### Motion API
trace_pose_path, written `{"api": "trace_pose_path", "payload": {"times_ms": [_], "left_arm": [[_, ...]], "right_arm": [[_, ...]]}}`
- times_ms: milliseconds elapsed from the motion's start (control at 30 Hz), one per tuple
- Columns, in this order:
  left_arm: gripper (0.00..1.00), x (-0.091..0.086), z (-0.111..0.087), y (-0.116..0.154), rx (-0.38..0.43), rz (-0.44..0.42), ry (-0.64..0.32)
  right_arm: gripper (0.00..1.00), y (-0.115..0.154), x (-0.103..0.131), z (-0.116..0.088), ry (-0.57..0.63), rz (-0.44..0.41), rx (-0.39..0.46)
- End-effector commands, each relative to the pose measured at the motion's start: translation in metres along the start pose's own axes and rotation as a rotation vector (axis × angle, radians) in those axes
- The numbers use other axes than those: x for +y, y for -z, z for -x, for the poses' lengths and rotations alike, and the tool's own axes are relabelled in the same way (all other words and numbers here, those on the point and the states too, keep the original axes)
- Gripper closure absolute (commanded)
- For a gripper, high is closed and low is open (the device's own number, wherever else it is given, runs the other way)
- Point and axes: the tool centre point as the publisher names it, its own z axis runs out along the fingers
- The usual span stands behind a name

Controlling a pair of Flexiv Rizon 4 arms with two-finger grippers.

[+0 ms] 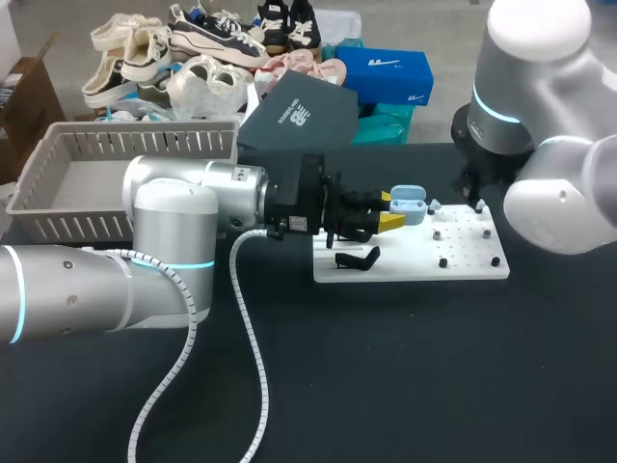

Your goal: Pick up each earbud case from the left stands, insert the matching earbuds, close the lid, and place the case in the box.

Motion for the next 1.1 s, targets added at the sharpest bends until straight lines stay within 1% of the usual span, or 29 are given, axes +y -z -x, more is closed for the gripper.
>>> {"api": "trace_pose_path", "payload": {"times_ms": [33,133,300,567,1100], "left_arm": [[1.00,0.000,-0.001,-0.001,0.000,0.003,-0.001],[1.00,0.000,-0.001,-0.001,0.000,0.003,-0.001],[1.00,0.000,-0.001,-0.001,0.000,0.003,-0.001],[1.00,0.000,-0.001,-0.001,0.000,0.003,-0.001],[1.00,0.000,-0.001,-0.001,0.000,0.003,-0.001]], "right_arm": [[0.52,-0.008,0.001,0.008,-0.006,-0.006,0.022],[0.52,-0.011,0.003,0.008,-0.005,-0.004,0.028],[0.56,-0.018,0.005,0.008,0.004,-0.006,0.050],[0.54,-0.027,0.006,0.005,0.007,-0.025,0.074],[0.58,-0.035,0.001,0.004,0.004,-0.049,0.090]]}}
